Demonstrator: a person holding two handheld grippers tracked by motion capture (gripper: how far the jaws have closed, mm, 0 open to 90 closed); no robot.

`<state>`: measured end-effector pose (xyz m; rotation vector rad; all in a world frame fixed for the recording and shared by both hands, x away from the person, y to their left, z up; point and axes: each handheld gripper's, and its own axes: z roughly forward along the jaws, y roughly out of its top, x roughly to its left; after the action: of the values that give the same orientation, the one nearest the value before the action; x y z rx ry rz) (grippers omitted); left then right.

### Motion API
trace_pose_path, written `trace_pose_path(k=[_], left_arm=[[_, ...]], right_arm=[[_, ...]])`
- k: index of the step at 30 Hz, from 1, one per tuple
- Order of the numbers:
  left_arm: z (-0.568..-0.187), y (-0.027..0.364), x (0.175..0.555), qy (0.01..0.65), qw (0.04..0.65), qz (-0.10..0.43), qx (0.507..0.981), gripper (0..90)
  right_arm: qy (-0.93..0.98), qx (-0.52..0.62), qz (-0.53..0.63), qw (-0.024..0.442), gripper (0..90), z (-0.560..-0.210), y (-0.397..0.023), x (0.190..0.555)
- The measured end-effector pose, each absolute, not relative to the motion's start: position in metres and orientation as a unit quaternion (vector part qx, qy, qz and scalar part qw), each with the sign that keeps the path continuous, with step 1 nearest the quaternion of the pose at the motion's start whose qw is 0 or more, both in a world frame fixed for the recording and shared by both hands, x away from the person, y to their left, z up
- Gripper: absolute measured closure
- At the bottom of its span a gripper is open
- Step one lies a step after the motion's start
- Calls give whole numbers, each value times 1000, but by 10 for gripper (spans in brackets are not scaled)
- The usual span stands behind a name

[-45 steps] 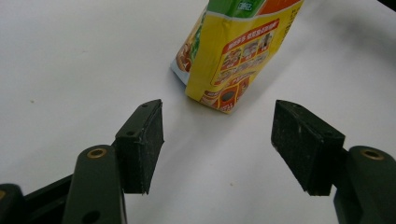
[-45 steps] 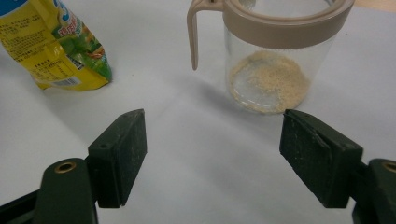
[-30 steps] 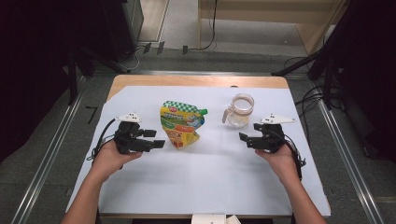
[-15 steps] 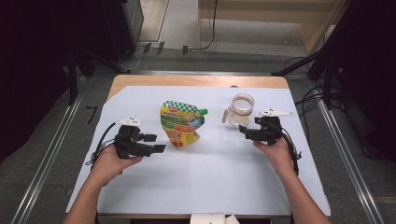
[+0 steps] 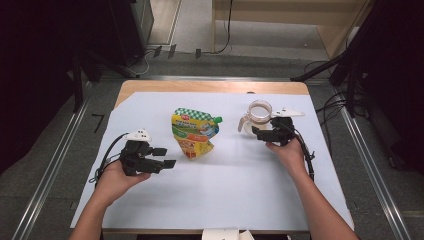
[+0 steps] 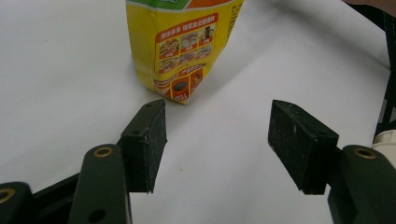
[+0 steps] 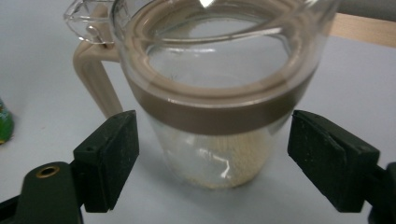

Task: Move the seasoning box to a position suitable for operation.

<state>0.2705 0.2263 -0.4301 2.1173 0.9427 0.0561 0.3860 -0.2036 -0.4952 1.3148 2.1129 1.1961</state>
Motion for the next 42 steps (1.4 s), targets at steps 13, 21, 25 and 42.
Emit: trace_pose_path(k=[13, 21, 25, 42], left_arm=[[-432, 231, 263, 378, 399, 25, 835, 363], [-431, 227, 261, 371, 401, 20, 837, 346], [-431, 226, 261, 365, 399, 22, 841, 328], [-420, 206, 256, 315, 412, 14, 855, 396]], right_arm=[[738, 471, 438, 202, 98, -509, -186, 412], [746, 458, 433, 217, 120, -508, -185, 413], [747, 458, 428, 221, 120, -506, -185, 411], [773, 415, 437, 195, 120, -478, -187, 351]])
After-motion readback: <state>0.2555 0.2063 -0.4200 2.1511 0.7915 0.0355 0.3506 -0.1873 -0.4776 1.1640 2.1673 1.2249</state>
